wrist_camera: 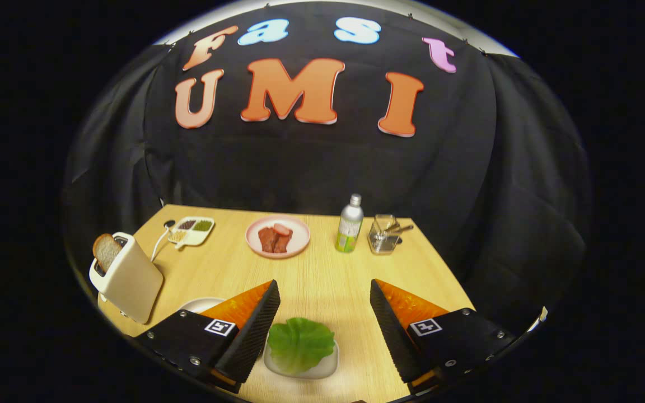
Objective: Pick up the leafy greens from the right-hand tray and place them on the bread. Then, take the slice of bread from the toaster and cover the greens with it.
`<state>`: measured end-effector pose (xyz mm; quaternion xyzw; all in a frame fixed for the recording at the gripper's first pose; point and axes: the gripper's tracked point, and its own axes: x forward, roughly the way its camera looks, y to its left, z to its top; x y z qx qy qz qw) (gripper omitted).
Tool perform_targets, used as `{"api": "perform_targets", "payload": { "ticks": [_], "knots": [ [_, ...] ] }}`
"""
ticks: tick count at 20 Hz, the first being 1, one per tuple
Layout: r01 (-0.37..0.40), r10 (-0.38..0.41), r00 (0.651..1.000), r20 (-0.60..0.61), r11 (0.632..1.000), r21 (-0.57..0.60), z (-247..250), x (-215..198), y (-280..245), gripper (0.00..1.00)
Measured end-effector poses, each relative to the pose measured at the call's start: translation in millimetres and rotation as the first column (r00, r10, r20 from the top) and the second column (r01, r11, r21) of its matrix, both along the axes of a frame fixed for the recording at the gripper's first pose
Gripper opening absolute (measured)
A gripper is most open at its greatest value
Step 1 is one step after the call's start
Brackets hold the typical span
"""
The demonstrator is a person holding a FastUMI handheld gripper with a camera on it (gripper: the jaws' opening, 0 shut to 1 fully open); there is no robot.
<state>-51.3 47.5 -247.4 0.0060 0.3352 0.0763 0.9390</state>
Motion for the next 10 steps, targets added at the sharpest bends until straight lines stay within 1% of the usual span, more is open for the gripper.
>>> {"api": "perform_targets", "payload": {
  "ticks": [2, 4, 6, 10],
  "knots": [
    [-0.027, 0.027, 0.998, -0.058, 1.0, 0.003, -21, -8, 6, 0.97],
    [-0.038, 0.038, 0.992, -0.12, 0.999, -0.003, -42, -16, 9, 0.97],
    [-0.045, 0.046, 0.979, -0.197, 0.999, 0.009, -64, -26, 14, 0.97],
    [-0.057, 0.06, 0.931, -0.361, 0.998, 0.019, -114, -46, 28, 0.96]
  ]
}}
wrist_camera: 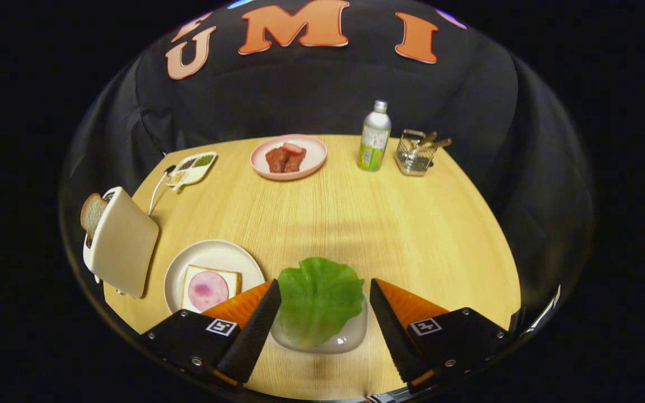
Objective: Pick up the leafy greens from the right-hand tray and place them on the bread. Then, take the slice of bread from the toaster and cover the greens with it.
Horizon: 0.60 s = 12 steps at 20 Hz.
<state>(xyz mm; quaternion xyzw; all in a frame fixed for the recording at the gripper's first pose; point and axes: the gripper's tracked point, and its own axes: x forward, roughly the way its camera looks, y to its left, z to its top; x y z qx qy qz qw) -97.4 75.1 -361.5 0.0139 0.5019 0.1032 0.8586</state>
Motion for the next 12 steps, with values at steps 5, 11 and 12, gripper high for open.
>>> {"api": "perform_targets", "payload": {
  "ticks": [5, 11, 12],
  "knots": [
    [-0.023, 0.02, 0.992, -0.121, 1.0, -0.02, -35, -8, 2, 0.93],
    [-0.012, 0.005, 0.962, -0.275, 1.0, -0.024, -73, -15, 16, 0.89],
    [-0.016, 0.007, 0.958, -0.285, 0.999, -0.03, -77, -14, 17, 0.88]
  ]
}}
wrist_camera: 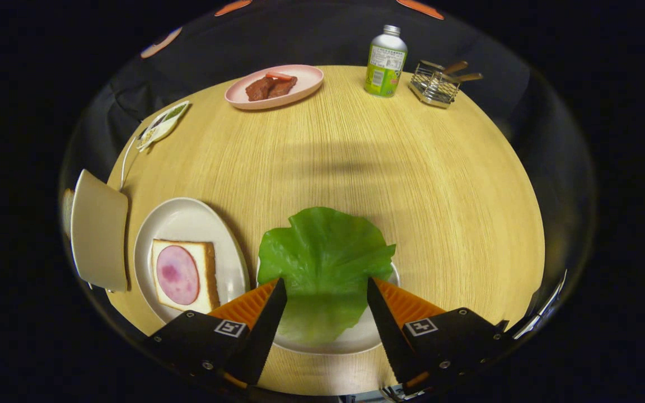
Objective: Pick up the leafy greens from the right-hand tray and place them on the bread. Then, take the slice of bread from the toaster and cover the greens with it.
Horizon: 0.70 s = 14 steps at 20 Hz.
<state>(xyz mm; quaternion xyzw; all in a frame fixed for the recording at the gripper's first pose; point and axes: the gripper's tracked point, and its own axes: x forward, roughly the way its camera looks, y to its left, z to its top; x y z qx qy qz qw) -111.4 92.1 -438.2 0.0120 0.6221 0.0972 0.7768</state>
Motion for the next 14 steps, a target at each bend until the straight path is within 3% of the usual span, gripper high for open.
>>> {"api": "perform_targets", "payload": {
  "ticks": [5, 8, 10, 11, 14],
  "knots": [
    [0.024, -0.025, 0.998, -0.049, 0.999, -0.023, -8.1, -5.3, -1.1, 0.74],
    [0.022, -0.023, 0.999, -0.037, 0.999, -0.023, -9.3, -4.8, 0.3, 0.59],
    [0.061, -0.061, 0.997, -0.039, 0.998, -0.012, -9.6, -3.0, -1.1, 0.38],
    [0.076, -0.077, 0.996, -0.04, 0.997, -0.005, -8.2, -3.7, -0.3, 0.18],
    [0.099, -0.098, 0.995, -0.028, 0.994, 0.036, -5.5, -2.8, 0.3, 0.04]
  ]
}}
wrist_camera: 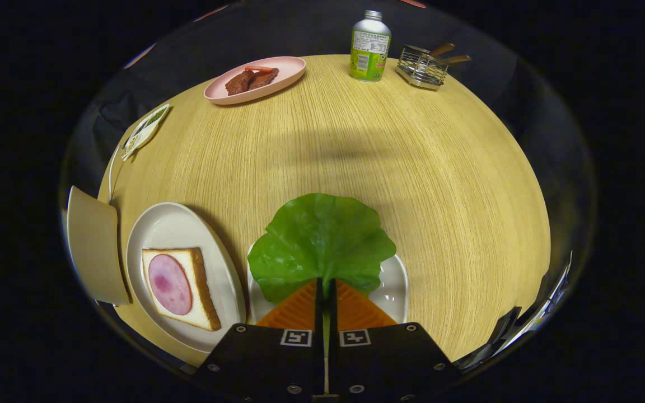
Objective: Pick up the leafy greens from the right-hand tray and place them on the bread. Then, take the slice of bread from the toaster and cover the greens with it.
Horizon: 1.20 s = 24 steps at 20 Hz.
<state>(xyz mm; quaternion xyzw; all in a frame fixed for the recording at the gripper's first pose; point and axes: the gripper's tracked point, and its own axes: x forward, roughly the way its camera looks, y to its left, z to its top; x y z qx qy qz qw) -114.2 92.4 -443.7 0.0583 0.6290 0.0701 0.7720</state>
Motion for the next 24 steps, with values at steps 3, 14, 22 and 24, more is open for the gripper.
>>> {"api": "perform_targets", "payload": {
  "ticks": [3, 14, 22, 24],
  "knots": [
    [0.035, -0.037, 0.999, 0.022, 0.996, 0.082, 23, -1, 6, 0.02],
    [-0.097, 0.067, 0.987, 0.143, 0.97, 0.221, 105, -3, 56, 0.02],
    [-0.233, 0.195, 0.969, 0.152, 0.926, 0.297, 115, -24, 124, 0.02],
    [-0.257, 0.221, 0.965, 0.144, 0.909, 0.327, 116, -30, 140, 0.02]
  ]
}}
